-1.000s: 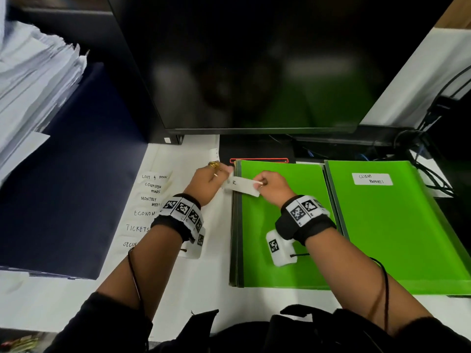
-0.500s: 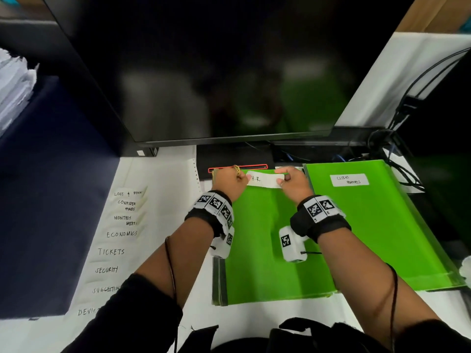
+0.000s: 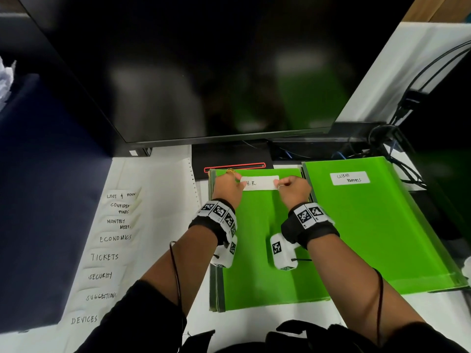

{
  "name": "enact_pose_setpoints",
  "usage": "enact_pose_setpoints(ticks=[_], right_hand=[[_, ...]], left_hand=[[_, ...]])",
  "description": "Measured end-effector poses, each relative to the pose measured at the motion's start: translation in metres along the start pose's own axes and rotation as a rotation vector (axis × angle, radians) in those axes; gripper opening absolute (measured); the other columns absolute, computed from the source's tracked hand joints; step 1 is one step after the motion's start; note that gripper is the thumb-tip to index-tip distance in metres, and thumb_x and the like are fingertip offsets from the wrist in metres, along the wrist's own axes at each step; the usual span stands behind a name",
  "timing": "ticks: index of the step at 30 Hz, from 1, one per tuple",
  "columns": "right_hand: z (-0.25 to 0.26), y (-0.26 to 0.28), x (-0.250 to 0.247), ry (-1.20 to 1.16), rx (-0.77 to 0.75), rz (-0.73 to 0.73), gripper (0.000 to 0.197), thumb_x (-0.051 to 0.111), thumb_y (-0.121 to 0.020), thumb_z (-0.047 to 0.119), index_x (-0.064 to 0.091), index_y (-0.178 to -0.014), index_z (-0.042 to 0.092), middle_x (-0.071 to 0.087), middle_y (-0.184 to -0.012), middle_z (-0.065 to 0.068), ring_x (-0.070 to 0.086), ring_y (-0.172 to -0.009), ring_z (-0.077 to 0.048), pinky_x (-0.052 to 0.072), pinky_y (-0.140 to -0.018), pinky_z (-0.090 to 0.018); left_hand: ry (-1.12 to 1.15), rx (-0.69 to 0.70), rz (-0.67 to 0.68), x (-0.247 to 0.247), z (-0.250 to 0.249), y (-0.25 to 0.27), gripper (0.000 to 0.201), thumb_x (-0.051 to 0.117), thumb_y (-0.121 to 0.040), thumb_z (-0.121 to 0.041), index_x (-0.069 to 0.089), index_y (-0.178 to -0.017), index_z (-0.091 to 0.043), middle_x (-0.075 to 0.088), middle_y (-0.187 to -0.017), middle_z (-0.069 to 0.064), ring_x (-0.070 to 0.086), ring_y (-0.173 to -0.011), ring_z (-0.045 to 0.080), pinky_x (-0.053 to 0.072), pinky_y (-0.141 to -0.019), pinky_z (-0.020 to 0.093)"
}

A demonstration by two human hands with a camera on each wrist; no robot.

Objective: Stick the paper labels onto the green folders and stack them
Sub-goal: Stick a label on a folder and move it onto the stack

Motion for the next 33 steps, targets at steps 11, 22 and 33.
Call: enact_pose_setpoints(ticks=[11, 22, 33], right_hand=[[-0.003, -0.002, 0.009, 0.081, -0.084, -0.012, 0.015, 0.062, -0.088, 0.009, 0.068, -0.089, -0.006, 0.07, -0.1, -0.018, 0.065, -0.095, -0.03, 0.047, -0.086, -0.028], [-0.003, -0.008, 0.009, 0.195, -0.045, -0.007, 0.041, 0.069, -0.083, 0.012, 0.046, -0.114, -0.002, 0.048, -0.124, -0.018, 0.051, -0.111, -0.03, 0.041, -0.089, -0.031], [-0.003, -0.027, 0.008, 0.348, 0.054, 0.058, 0.075, 0.067, -0.076, 0.057, 0.048, -0.118, -0.002, 0.055, -0.121, -0.019, 0.052, -0.116, -0.031, 0.046, -0.093, -0.037]], left_hand=[[-0.152, 0.038, 0.058, 0.005, -0.003, -0.004, 0.042, 0.056, -0.094, -0.02, 0.039, -0.128, -0.002, 0.065, -0.102, 0.017, 0.064, -0.095, 0.031, 0.052, -0.08, 0.038], [-0.284, 0.076, 0.133, 0.008, -0.002, -0.006, 0.045, 0.051, -0.096, -0.017, 0.039, -0.134, 0.004, 0.057, -0.121, 0.018, 0.057, -0.111, 0.03, 0.046, -0.092, 0.033], [-0.434, 0.007, 0.149, 0.005, -0.006, -0.018, 0.068, 0.042, -0.09, -0.059, 0.049, -0.122, 0.001, 0.052, -0.121, 0.016, 0.056, -0.108, 0.027, 0.05, -0.084, 0.034]])
Point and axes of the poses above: each hand's wrist, its own y-axis away from the middle knuckle, its own x-axis out of the palm, z = x × y, the point moved 1 cm from there along -y, towards the middle knuckle
